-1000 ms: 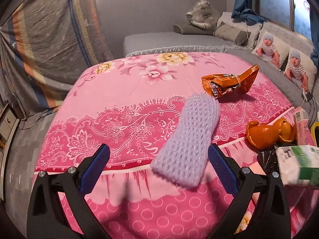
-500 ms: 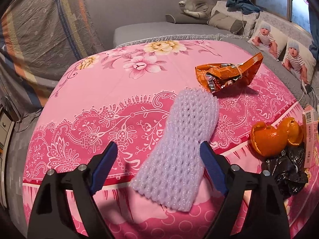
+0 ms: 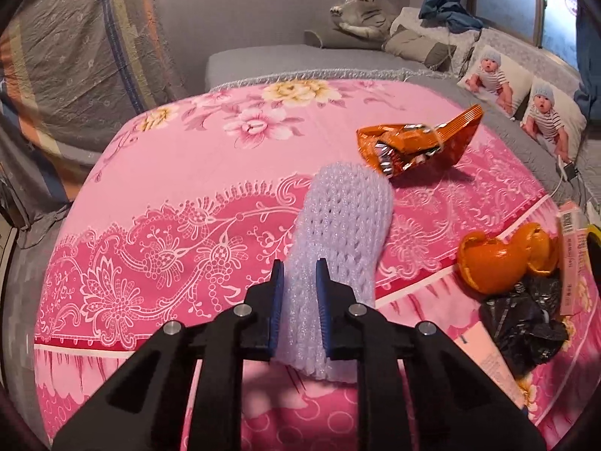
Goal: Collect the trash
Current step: 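Grasp the white foam net sleeve with the left tool while the right tool holds the carton, then carry the foam sleeve and milk carton with both tools over the yellow bin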
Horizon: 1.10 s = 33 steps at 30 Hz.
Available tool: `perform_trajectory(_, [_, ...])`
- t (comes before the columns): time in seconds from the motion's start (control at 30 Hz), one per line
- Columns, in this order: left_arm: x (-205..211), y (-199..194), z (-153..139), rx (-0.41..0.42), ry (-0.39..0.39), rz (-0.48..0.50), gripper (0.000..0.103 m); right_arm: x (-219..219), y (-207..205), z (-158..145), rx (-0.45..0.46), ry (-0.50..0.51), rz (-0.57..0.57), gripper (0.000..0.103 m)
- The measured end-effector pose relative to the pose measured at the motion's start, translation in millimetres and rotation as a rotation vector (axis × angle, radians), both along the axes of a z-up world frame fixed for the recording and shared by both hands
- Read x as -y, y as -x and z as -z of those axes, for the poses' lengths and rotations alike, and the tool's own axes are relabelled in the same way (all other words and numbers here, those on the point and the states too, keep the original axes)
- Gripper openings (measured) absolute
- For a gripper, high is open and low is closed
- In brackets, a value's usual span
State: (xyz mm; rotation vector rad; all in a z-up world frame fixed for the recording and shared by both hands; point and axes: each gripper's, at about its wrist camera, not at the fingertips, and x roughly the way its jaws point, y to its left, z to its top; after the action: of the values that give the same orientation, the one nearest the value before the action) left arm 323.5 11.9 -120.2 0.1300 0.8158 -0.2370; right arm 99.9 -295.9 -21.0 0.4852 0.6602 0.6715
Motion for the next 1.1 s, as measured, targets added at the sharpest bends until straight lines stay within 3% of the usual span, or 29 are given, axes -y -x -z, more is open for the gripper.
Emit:
perform_trajectory(0.1, [0.7, 8.5, -8.0, 0.022, -0.006, 0.013, 0.014, 3.3, 1.0, 1.6, -0.007, 0.001, 0.012, 0.06])
perform_trajectory(0.3, [-1.3, 14.0, -5.2, -0.012, 0.007, 0.082, 0.015, 2.7, 7.3, -0.5, 0.002, 0.007, 0.018, 0.06])
perform_trajectory(0.63, [-0.5, 27.5, -15.9, -0.01, 0.109, 0.138, 0.012, 2.8, 7.1, -1.1, -0.005, 0.007, 0.018, 0.06])
perform_trajectory(0.87, [-4.5, 53.9, -53.8, 0.091, 0.194, 0.157, 0.011, 6.9, 5.3, 2.2, -0.012, -0.008, 0.026, 0.059])
perform_trajectory(0.9, [-4.3, 59.3, -59.7, 0.104, 0.21, 0.163, 0.011, 7.3, 5.7, 2.3, -0.012, -0.009, 0.027, 0.057])
perform_trajectory(0.93, [-3.0, 64.7, -64.8, 0.115, 0.22, 0.172, 0.011, 8.4, 5.7, 2.4, -0.009, -0.01, 0.027, 0.044])
perform_trajectory(0.97, [0.1, 72.0, -71.0, 0.129, 0.231, 0.185, 0.011, 9.9, 5.9, 2.6, -0.011, -0.013, 0.028, 0.015])
perform_trajectory(1.1, [9.5, 89.0, -84.2, 0.151, 0.263, 0.215, 0.011, 20.5, -0.4, 12.0, -0.057, 0.017, 0.098, 0.004])
